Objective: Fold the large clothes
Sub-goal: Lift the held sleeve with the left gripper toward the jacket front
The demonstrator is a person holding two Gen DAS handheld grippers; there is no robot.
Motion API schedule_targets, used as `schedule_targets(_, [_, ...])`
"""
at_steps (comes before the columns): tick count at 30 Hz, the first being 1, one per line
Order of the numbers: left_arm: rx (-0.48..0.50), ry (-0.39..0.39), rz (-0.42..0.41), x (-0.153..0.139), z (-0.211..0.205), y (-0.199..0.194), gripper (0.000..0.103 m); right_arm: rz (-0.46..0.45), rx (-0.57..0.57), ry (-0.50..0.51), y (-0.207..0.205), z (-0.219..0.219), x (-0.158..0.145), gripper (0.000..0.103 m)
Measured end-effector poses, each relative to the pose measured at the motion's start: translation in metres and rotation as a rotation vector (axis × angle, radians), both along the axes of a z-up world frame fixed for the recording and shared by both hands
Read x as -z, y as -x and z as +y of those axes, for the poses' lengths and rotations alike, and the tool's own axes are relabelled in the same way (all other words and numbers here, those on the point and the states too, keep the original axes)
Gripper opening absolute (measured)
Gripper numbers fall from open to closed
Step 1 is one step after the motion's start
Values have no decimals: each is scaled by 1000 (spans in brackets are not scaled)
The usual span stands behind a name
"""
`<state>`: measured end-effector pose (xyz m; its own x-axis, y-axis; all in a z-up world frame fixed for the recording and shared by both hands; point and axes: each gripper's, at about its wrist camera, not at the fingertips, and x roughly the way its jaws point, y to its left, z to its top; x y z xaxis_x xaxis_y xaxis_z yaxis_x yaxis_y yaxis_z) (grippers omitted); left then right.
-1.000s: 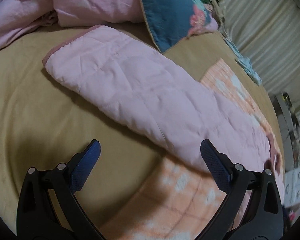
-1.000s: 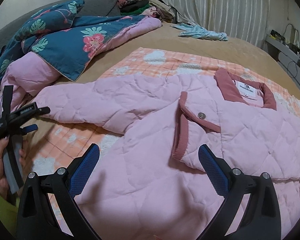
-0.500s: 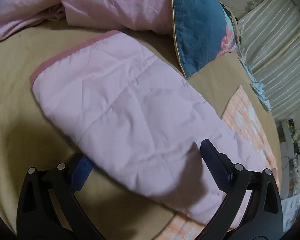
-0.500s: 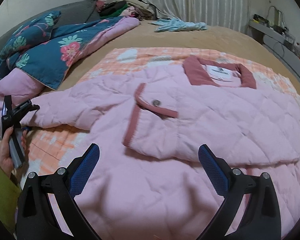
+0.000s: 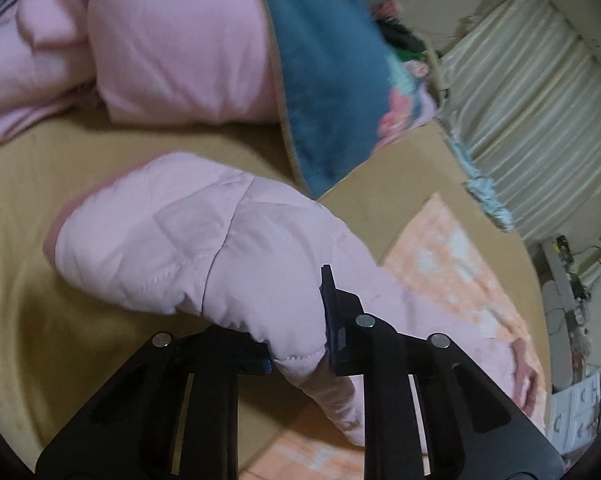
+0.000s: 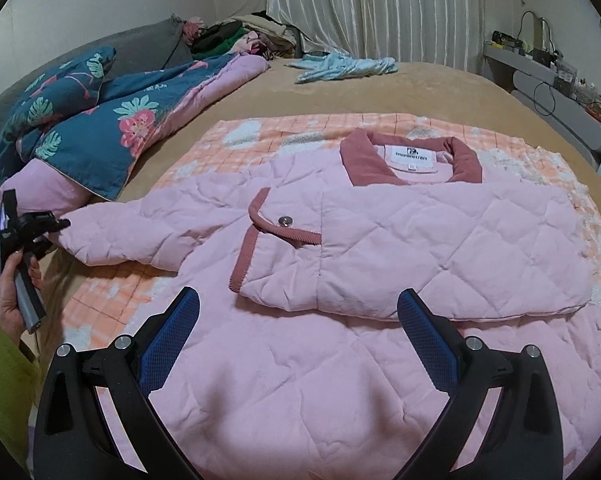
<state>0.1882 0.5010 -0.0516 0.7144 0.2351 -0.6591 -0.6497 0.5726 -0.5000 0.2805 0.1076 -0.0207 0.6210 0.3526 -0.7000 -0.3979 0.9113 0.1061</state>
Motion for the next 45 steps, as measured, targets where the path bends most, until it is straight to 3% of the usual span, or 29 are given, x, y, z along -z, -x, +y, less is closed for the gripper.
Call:
schedule_targets(10, [110, -154, -140, -100, -65, 8, 10, -33, 18, -38, 22, -22, -23, 99])
schedule_targets(19, [247, -242, -204, -150, -138, -8, 9, -64, 68, -76, 40, -65, -41, 99])
schedule_targets(30, [352, -317, -233, -186, -208, -11, 8, -92, 124, -120, 59, -117, -55, 99])
schedule_targets(45, [467, -366, -242, -203, -274, -29, 8, -120, 187, -159, 79, -169, -73, 99])
